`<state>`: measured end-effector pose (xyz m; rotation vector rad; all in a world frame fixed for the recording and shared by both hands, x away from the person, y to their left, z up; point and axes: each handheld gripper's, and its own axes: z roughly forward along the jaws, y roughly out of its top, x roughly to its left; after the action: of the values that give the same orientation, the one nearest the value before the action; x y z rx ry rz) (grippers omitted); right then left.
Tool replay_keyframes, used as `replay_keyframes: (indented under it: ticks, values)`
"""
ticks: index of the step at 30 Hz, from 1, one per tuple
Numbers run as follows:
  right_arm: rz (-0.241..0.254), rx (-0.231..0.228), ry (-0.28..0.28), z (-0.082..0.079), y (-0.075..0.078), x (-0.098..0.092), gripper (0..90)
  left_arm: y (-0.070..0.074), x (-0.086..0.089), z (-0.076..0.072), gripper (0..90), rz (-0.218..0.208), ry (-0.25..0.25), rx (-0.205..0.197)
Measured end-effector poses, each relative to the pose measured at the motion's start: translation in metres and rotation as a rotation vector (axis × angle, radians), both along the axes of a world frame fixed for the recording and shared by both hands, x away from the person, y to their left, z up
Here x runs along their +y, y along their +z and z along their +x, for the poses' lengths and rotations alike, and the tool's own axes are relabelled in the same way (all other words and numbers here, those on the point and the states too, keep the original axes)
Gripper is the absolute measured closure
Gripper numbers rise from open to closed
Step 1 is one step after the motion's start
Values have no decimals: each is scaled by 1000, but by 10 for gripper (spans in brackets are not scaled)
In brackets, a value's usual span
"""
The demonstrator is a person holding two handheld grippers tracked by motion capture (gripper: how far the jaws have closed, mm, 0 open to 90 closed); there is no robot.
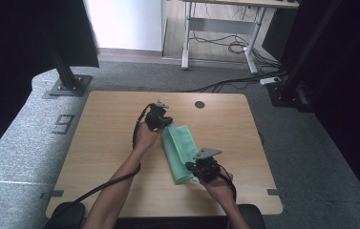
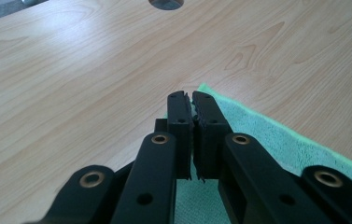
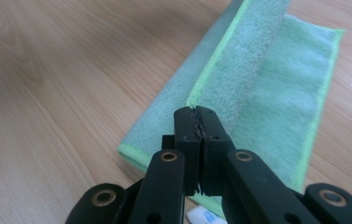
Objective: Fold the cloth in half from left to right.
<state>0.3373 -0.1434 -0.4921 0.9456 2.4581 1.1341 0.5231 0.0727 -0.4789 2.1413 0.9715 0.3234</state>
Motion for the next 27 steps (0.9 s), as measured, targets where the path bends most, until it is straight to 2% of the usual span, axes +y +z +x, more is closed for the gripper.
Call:
replay_keyframes:
  ticks: [7, 10, 14, 22, 25, 27]
  values:
    - [4, 15, -36, 3, -3, -13, 872, -5, -15, 6, 859, 20, -18, 2]
    - [-11, 24, -41, 4, -7, -15, 872, -9, -23, 9, 858, 24, -23, 6]
    - [-20, 35, -53, 7, -11, -18, 872, -15, -32, 13, 858, 50, -31, 11]
    - [-27, 62, -76, 14, -21, -24, 871, -28, -40, 17, 834, 81, -27, 24]
    - [-27, 70, -85, 15, -23, -26, 870, -30, -41, 18, 767, 73, -17, 23]
    - [-27, 68, -88, 16, -24, -28, 866, -29, -41, 17, 612, 62, -3, 11]
